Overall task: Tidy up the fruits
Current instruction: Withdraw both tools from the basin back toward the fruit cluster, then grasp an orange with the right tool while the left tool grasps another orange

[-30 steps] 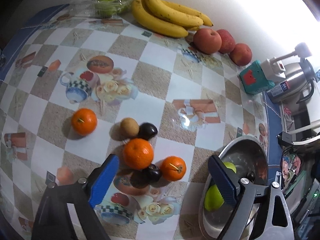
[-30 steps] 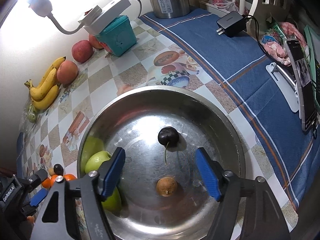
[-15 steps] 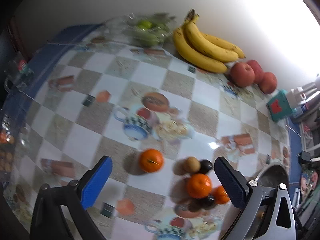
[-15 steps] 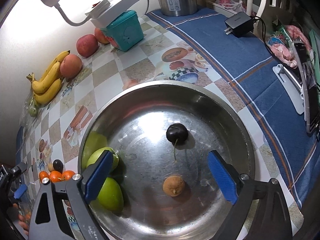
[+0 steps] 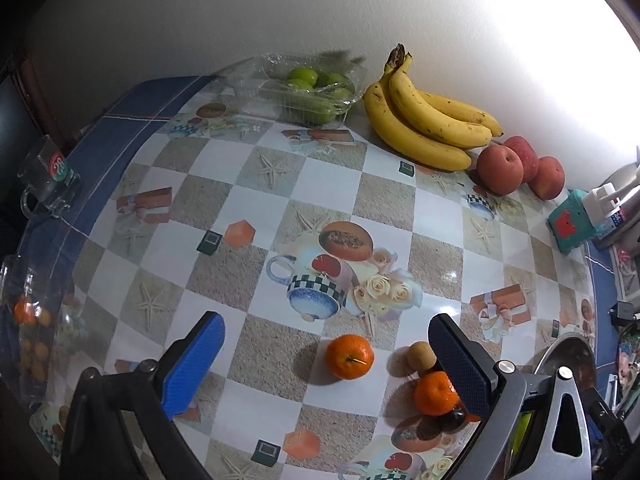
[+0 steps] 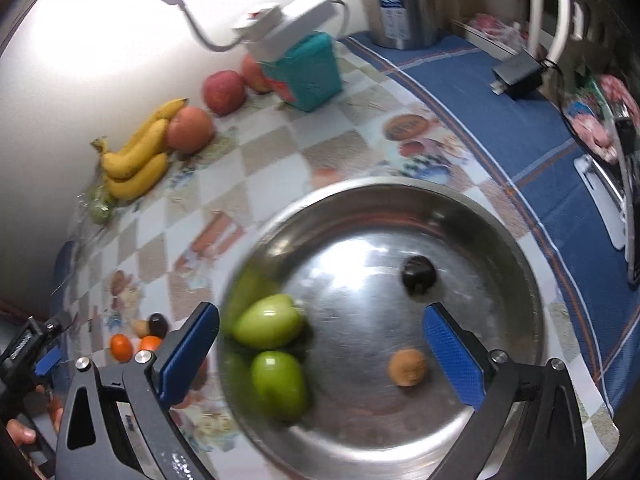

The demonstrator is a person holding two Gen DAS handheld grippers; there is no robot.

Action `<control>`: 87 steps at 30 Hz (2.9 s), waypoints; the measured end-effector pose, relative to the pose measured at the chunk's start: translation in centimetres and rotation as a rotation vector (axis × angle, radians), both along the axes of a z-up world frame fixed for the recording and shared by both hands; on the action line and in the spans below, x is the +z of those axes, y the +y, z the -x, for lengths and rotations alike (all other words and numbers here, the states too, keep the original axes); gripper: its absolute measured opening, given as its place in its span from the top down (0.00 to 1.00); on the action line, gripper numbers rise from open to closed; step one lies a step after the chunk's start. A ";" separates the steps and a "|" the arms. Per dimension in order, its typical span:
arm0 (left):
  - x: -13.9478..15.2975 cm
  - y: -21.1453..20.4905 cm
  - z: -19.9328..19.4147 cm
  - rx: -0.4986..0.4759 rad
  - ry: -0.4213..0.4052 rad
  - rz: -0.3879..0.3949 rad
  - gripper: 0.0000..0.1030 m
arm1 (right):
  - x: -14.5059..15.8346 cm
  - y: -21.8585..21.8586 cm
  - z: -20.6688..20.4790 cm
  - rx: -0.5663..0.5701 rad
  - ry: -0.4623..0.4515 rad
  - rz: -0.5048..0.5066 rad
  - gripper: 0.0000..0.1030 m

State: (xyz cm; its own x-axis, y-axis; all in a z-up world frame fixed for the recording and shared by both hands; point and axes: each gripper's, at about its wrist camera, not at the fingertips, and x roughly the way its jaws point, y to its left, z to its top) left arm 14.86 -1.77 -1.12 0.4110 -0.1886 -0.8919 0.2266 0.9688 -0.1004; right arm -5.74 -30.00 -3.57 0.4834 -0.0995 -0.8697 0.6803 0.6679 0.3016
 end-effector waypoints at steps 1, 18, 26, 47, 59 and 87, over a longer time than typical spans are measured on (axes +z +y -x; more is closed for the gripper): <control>0.0 0.2 -0.1 0.003 0.001 0.009 0.00 | 0.2 0.5 -0.4 0.019 -0.006 0.002 0.02; 0.0 2.4 -1.1 0.051 0.013 0.014 0.00 | 0.3 8.6 -8.6 0.269 0.043 0.028 0.02; -1.3 1.9 -1.6 0.049 0.062 0.023 0.00 | -0.3 9.9 -10.4 0.289 0.057 0.049 0.03; -6.6 -0.8 -1.4 0.017 0.214 0.062 0.11 | -2.9 9.7 -9.9 0.302 0.133 0.017 0.43; -7.5 -0.9 -1.5 0.022 0.247 0.074 0.20 | -3.9 9.9 -9.9 0.316 0.168 -0.010 0.51; -7.6 -0.9 -1.2 0.026 0.259 0.063 0.45 | -4.4 9.4 -9.3 0.279 0.151 -0.116 0.64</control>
